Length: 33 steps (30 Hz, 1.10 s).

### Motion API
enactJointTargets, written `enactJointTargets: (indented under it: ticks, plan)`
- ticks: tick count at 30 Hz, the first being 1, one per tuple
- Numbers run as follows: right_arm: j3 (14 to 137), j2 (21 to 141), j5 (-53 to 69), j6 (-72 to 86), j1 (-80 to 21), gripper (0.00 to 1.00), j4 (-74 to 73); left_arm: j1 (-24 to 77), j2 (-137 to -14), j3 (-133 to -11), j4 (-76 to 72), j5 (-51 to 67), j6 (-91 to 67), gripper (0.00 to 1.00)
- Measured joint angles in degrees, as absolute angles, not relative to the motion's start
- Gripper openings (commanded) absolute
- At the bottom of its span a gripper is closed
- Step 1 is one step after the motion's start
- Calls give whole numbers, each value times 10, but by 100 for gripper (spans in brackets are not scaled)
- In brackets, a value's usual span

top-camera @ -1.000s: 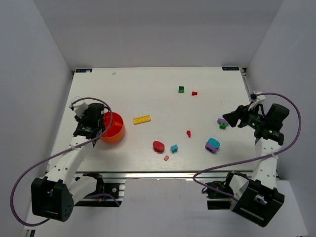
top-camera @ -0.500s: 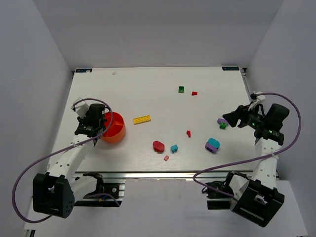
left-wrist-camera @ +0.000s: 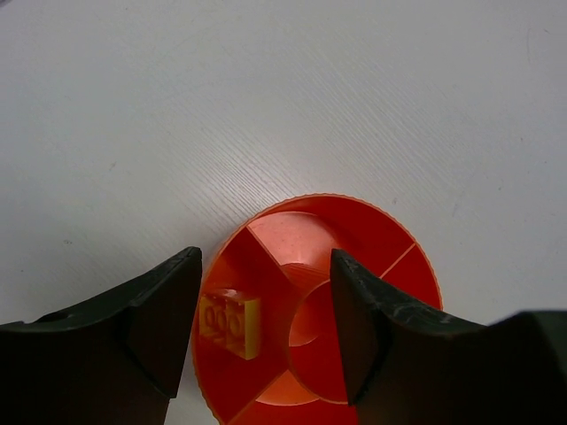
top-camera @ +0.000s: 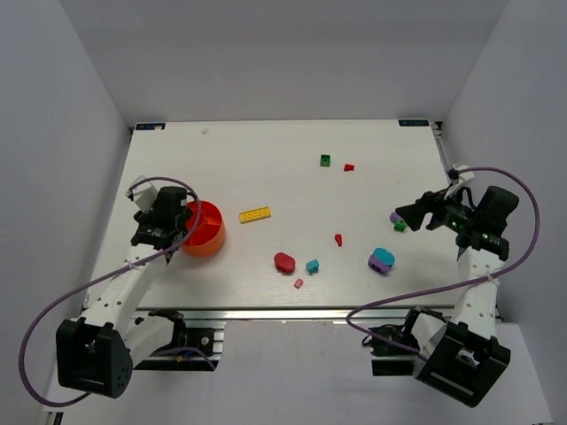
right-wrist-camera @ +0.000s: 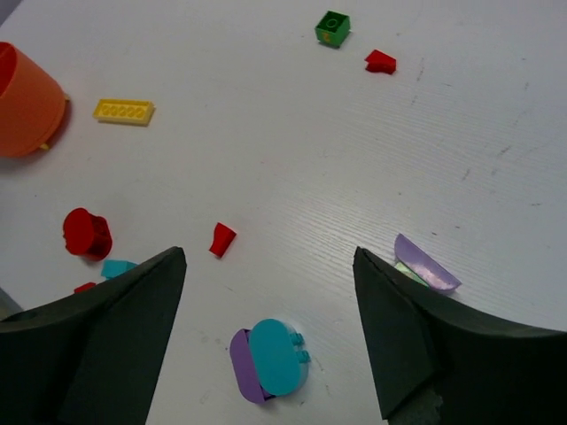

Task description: Sort the legos into containers by color

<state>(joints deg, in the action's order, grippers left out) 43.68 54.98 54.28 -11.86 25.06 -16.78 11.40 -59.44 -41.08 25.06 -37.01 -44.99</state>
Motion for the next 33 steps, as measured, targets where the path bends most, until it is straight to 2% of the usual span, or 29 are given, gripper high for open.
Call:
enactJointTargets:
  ticks: [2, 6, 7, 9, 10, 13, 17, 20, 21, 23, 24, 26, 27, 29, 30, 32, 33]
  plan:
    - [435, 550, 562, -138, 250, 89, -171, 114, -590, -414, 256, -367, -445, 69]
    - [425, 550, 634, -226, 240, 89, -198, 114, -563, -428, 257, -343, -410, 69]
    - [421, 550, 651, -255, 231, 89, -212, 114, -552, -431, 251, -329, -393, 77]
    - [413, 549, 677, -312, 210, 89, -237, 114, -527, -434, 234, -288, -350, 79]
    - [410, 549, 685, -337, 196, 89, -247, 114, -518, -435, 225, -261, -331, 85]
    - [404, 549, 698, -399, 152, 89, -269, 115, -505, -444, 195, -164, -262, 93]
    - [403, 550, 704, -449, 94, 86, -277, 121, -540, -468, 156, 1, -179, 95]
    - [405, 562, 686, -455, 44, 67, -270, 125, -611, -507, 142, 116, -134, 95]
    - [408, 569, 677, -455, 31, 52, -267, 127, -641, -523, 138, 148, -122, 95]
    - [420, 587, 658, -444, 1, 38, -263, 132, -704, -555, 135, 209, -95, 95]
    - [431, 601, 648, -433, -11, 24, -258, 137, -732, -569, 134, 233, -82, 95]
    - [455, 628, 636, -414, -29, 12, -248, 147, -777, -588, 133, 264, -59, 95]
    - [467, 642, 632, -402, -36, 12, -245, 155, -795, -595, 135, 274, -45, 93]
    - [487, 667, 627, -384, -45, 19, -239, 174, -824, -607, 140, 285, -17, 90]
    - [494, 678, 623, -377, -46, 28, -238, 186, -839, -618, 150, 288, 1, 82]
    - [498, 690, 614, -368, -46, 36, -237, 212, -870, -641, 166, 281, 33, 79]
    - [498, 692, 607, -364, -46, 45, -238, 226, -886, -651, 174, 276, 51, 77]
